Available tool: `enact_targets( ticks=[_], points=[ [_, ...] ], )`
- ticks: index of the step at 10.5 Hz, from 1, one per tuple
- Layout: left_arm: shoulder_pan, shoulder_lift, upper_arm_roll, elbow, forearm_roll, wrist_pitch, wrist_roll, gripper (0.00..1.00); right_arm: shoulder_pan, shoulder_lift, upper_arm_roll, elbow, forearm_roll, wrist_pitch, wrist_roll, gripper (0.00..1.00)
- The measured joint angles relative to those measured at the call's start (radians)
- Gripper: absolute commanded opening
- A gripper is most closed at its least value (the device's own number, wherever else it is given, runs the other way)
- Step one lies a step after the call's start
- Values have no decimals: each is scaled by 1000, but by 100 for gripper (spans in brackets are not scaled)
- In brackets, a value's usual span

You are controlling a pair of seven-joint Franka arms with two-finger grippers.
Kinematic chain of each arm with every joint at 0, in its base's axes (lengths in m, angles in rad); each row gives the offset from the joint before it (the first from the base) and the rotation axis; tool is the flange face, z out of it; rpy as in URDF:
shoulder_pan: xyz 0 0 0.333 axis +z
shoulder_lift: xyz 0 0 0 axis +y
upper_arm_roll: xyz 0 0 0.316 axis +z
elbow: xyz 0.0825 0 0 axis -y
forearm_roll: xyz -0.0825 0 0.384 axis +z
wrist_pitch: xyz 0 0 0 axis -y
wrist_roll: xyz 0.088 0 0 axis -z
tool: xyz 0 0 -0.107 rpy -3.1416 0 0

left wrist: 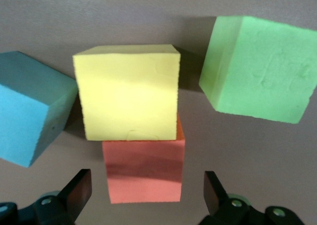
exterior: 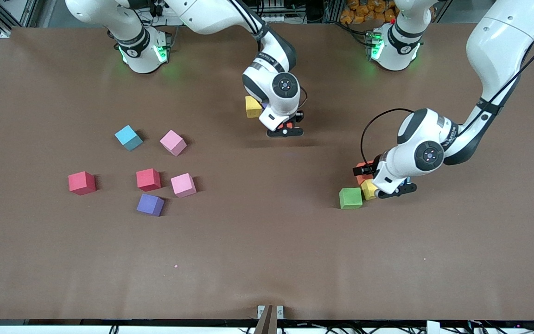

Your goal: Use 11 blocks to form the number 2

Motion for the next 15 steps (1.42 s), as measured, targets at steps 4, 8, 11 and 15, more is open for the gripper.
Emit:
enact_targets(
  ticks=[4,8,11,15],
  points=[
    [0,46,24,11,87,12,-2,87,6,0,0,3,0,1,7,45],
    [-19,69,25,33,88,17,-58,47,10,1,0,5,0,13,10,46],
    [-91,69,21,39,88,17,-178,47,11,2,0,6,0,13,11,46],
    [-118,69,-14,42,88,17,-234,47,23,10,0,6,-1,12,28,63]
  ],
)
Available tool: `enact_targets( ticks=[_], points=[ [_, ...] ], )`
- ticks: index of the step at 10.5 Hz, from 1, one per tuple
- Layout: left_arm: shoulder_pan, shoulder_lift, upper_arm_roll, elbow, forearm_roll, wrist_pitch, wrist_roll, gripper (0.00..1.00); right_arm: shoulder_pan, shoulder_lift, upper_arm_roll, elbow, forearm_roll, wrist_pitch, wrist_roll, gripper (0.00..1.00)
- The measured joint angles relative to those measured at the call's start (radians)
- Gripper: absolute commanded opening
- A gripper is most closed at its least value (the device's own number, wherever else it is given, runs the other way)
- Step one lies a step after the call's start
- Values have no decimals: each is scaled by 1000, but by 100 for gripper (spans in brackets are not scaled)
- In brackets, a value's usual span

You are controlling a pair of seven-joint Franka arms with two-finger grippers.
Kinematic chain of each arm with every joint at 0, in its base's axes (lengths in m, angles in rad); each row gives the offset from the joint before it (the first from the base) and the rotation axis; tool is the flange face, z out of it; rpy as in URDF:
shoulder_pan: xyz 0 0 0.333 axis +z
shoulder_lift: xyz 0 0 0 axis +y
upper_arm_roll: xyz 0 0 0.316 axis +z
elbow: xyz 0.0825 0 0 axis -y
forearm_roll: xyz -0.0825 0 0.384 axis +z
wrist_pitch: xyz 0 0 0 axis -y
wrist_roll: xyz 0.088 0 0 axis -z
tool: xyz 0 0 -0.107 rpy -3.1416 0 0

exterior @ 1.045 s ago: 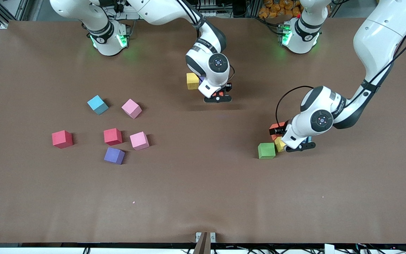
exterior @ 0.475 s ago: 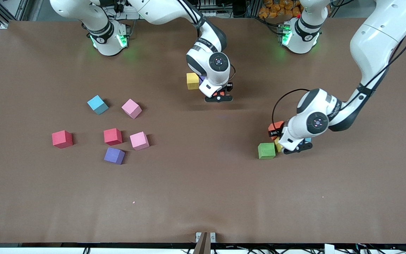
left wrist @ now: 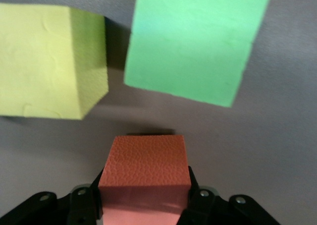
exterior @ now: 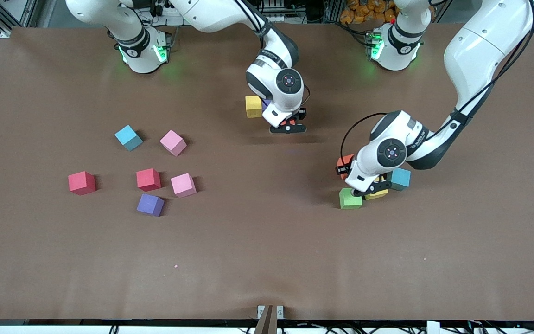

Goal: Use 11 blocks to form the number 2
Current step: 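Carry the orange block to the centre while the right gripper reaches pink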

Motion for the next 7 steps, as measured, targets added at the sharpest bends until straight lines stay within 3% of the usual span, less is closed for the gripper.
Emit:
enact_targets(
  ticks=[1,7],
  points=[
    [0,0,-13,0,0,0,-14,47,3,0,0,0,0,0,7,100],
    [-45,0,-42,14,0,0,-81,47,7,-5,-13,18,-1,-2,17,100]
  ],
)
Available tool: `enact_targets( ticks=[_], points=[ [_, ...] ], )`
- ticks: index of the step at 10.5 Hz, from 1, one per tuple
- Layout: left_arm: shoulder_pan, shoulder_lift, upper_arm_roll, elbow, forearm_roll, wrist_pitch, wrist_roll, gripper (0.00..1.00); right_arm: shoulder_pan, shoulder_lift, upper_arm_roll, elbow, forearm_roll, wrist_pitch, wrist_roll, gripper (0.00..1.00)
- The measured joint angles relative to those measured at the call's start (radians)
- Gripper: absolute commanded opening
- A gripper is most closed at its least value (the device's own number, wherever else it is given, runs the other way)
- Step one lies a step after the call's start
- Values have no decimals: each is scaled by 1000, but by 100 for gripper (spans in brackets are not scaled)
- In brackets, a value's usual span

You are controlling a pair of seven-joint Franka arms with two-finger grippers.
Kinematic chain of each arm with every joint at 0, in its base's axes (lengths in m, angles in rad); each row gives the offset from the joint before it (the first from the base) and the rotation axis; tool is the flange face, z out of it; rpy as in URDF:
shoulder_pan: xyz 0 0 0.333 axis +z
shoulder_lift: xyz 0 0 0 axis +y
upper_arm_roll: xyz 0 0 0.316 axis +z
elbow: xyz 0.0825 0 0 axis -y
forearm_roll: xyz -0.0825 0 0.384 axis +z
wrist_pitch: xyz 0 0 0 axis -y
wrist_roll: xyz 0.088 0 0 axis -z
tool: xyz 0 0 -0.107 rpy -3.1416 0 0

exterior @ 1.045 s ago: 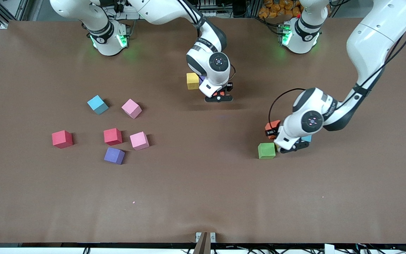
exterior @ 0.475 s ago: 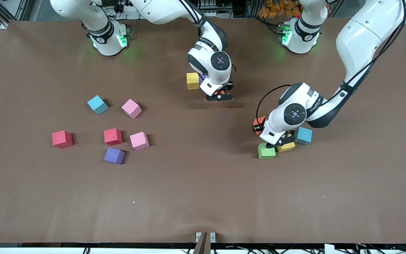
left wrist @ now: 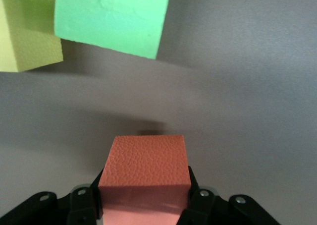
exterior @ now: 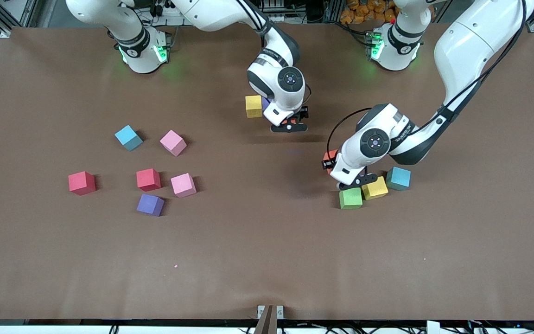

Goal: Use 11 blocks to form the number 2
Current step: 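Carry the orange block to the centre while the right gripper reaches pink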

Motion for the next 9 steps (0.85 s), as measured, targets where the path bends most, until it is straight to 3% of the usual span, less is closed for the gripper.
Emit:
enact_targets(
  ticks=[6,9],
  points=[
    [-91,1,0,41,0,0,-101,47,-20,-130,-126,16,-2,-175,-11,100],
    [-167,17,12,69,0,0,-140,46,-132,-141,-150,-5,-19,-207,-191,100]
  ],
)
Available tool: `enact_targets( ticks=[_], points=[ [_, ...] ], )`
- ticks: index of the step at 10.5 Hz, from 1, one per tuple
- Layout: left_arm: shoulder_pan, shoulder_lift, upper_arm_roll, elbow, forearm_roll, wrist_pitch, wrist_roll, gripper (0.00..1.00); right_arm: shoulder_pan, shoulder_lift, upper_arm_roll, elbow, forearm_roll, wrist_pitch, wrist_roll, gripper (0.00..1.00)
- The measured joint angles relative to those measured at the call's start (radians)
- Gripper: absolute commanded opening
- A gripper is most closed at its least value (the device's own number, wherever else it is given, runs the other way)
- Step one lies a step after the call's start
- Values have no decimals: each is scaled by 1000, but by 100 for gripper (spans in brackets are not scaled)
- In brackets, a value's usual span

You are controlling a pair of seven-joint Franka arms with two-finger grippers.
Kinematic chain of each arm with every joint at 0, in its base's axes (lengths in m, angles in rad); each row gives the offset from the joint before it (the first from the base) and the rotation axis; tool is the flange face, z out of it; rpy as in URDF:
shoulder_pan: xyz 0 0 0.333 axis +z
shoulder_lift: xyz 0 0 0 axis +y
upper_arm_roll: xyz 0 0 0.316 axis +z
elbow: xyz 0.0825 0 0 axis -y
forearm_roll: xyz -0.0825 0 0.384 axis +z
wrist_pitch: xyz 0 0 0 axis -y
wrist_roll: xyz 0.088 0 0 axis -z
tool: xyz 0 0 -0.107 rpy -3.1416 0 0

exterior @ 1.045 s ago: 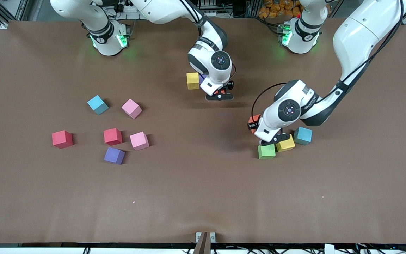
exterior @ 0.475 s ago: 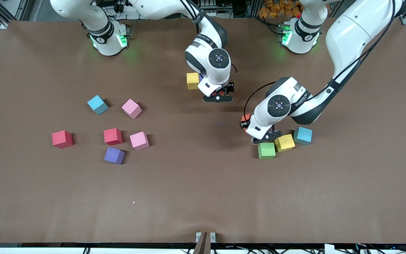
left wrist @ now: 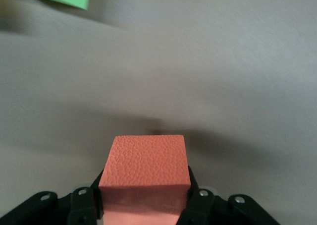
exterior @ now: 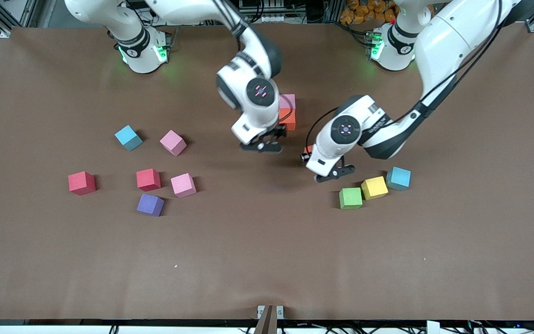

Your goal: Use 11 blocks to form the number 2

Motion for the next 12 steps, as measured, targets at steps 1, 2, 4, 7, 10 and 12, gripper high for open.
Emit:
enact_targets(
  ticks=[1,2,4,7,10,12],
  points=[
    [-34,7,12,12,0,0,-2,46,-39,0,-10,-12,-23,-7,-74,100],
    [-65,15,22,23,0,0,-3,46,-71,0,-22,-22,-45,-17,-147,100],
    [-105,27,32,34,0,1,-5,46,-137,0,-36,-37,-67,-20,-289,100],
    [-126,37,35,22,2,28,-4,46,-262,3,-39,-45,-71,-14,-526,100],
    [-163,44,37,6,45,32,-4,46,-312,7,-39,-46,-74,10,-640,100],
    [-165,44,37,-11,52,33,12,44,-313,22,-38,-52,-112,38,-644,100]
  ],
)
